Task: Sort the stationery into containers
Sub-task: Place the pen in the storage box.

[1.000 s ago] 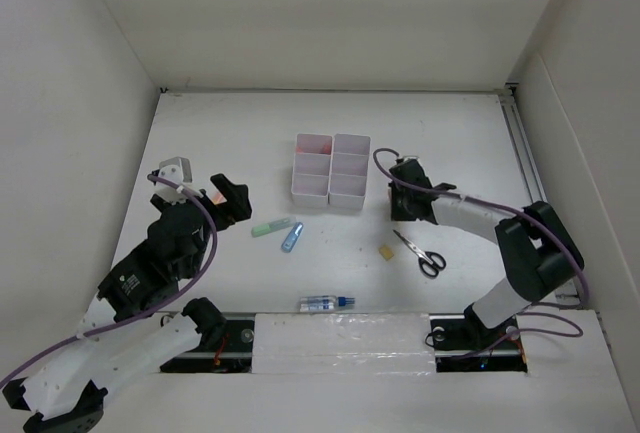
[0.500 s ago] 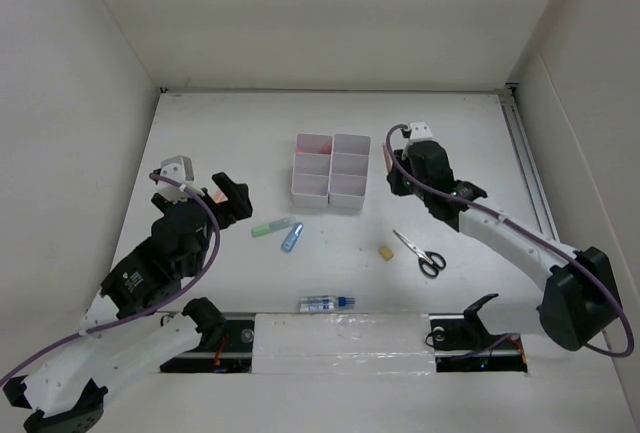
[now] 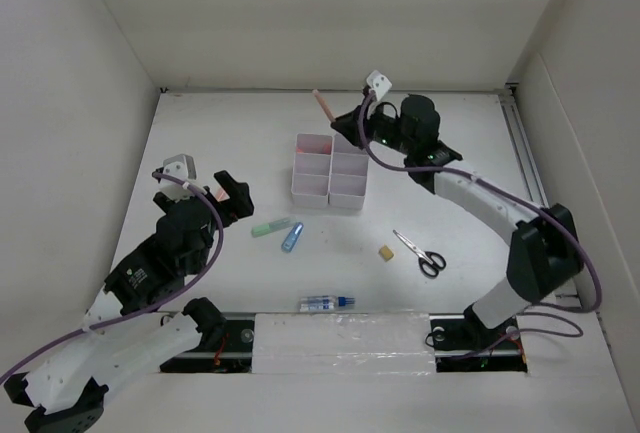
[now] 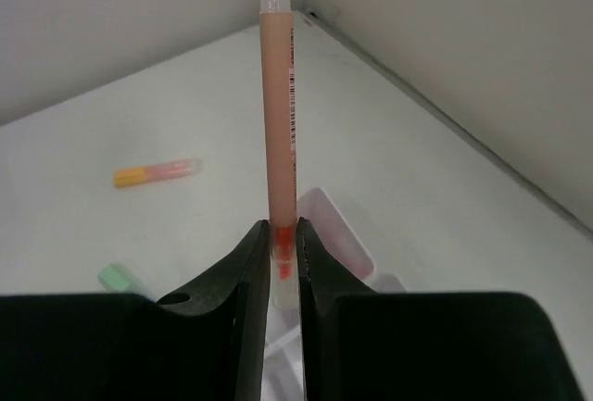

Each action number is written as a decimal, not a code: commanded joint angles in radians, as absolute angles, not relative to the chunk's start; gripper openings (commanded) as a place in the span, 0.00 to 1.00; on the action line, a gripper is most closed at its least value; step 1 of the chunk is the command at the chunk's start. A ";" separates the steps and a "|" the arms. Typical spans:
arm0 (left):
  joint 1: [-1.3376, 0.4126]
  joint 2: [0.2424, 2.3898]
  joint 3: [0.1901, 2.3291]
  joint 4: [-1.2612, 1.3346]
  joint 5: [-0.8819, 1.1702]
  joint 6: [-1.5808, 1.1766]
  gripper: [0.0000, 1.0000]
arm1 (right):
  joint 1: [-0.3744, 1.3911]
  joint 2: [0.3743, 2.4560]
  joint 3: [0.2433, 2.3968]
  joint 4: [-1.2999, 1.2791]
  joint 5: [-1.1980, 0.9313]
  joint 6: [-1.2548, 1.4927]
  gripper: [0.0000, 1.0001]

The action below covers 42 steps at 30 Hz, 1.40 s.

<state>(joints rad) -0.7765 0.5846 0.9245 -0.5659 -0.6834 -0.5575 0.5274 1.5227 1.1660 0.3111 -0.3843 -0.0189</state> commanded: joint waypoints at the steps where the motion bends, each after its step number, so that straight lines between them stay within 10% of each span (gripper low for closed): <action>1: -0.772 0.588 0.922 -0.549 -0.703 -0.561 1.00 | 0.488 1.661 1.331 0.462 -0.707 -0.066 0.00; 42: -0.772 0.569 0.913 -0.522 -0.675 -0.534 1.00 | 0.540 2.013 1.617 0.025 -0.569 -0.434 0.00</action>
<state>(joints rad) -0.7765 0.5739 0.9237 -0.5640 -0.6746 -0.5468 0.5228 2.0167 1.5829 0.0242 -0.5873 -0.4137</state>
